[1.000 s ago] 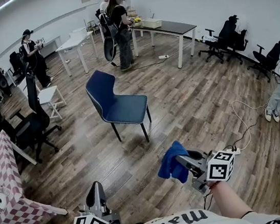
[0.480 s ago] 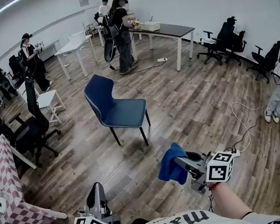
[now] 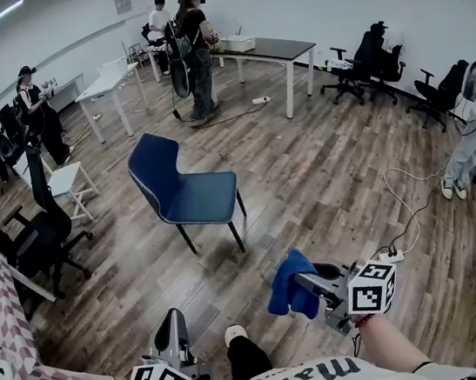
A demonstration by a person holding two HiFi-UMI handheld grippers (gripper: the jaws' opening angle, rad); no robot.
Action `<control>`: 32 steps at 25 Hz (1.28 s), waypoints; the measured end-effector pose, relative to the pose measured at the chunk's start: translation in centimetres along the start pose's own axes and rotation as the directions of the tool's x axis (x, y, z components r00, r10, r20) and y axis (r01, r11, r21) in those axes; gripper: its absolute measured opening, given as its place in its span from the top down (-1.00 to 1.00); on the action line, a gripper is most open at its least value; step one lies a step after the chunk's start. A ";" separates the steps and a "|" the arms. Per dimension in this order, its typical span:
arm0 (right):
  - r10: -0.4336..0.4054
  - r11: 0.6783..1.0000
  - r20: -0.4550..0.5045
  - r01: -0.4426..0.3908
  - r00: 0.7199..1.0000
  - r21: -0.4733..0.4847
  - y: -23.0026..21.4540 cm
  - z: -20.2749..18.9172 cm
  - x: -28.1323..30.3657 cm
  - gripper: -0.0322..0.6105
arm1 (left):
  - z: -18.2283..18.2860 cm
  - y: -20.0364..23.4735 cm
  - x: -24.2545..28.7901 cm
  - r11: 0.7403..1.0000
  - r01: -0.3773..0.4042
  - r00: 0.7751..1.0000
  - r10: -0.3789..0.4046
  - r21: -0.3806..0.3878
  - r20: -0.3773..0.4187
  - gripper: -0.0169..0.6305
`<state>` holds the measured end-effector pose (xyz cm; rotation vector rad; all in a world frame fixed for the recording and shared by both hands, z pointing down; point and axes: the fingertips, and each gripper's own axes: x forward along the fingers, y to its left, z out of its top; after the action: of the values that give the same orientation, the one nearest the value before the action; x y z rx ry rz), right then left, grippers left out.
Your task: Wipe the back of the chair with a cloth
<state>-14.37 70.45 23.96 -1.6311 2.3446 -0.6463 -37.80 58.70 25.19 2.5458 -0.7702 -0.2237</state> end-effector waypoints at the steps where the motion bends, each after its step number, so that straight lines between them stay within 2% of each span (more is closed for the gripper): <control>1: -0.003 1.000 0.000 0.003 1.000 0.000 -0.4 0.1 0.6 0.74 | 0.0 0.4 0.9 1.000 0.007 1.000 -0.007 -0.004 -0.007 0.94; 8: -0.022 1.000 -0.009 0.022 1.000 0.000 -3.6 1.9 7.1 0.74 | 2.0 4.5 8.0 0.998 0.061 0.998 -0.061 -0.024 -0.002 0.94; 15: -0.022 1.000 0.015 0.022 1.000 -0.018 -6.6 6.5 15.5 0.74 | 7.5 9.6 16.0 0.994 0.111 0.994 -0.111 -0.004 0.024 0.94; 19: -0.033 0.999 0.052 0.035 0.998 -0.041 -8.0 9.5 19.4 0.74 | 11.2 11.9 20.2 0.988 0.150 0.987 -0.152 0.032 0.055 0.94; 23: -0.041 0.997 0.063 0.045 0.997 -0.056 -8.9 11.1 22.4 0.74 | 14.0 14.0 23.3 0.983 0.178 0.981 -0.182 0.053 0.066 0.94; 27: -0.057 0.997 0.073 0.061 0.996 -0.043 -9.8 11.3 23.8 0.74 | 14.5 15.1 25.1 0.978 0.204 0.977 -0.206 0.044 0.057 0.94; 32: -0.075 0.997 0.073 0.077 0.994 -0.012 -10.5 10.6 24.8 0.74 | 13.3 16.0 26.4 0.974 0.225 0.974 -0.225 0.012 0.027 0.94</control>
<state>-10.24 41.93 21.35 -1.7274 2.2513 -0.5762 -27.35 27.07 20.71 2.6423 -0.4922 -0.3308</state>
